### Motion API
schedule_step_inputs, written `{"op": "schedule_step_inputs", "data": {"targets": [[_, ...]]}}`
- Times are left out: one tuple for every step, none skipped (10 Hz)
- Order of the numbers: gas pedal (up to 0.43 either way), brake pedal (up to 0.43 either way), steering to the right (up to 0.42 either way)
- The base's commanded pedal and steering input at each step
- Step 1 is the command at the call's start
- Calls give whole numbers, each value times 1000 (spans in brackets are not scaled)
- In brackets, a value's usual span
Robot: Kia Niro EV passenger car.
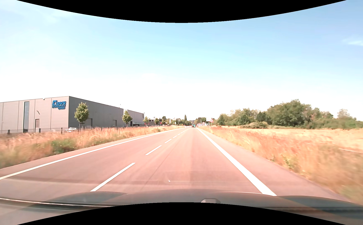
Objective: Follow the waypoints while adhering to traffic rules and regulations
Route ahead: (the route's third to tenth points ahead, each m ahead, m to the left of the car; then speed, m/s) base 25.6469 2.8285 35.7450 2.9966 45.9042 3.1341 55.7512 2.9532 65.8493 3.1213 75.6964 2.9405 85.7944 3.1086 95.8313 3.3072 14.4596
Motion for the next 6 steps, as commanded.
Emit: {"op": "schedule_step_inputs", "data": {"targets": [[39, 0, -4], [39, 0, -4], [39, 0, -4], [28, 0, -4], [8, 0, -4], [0, 0, -4]]}}
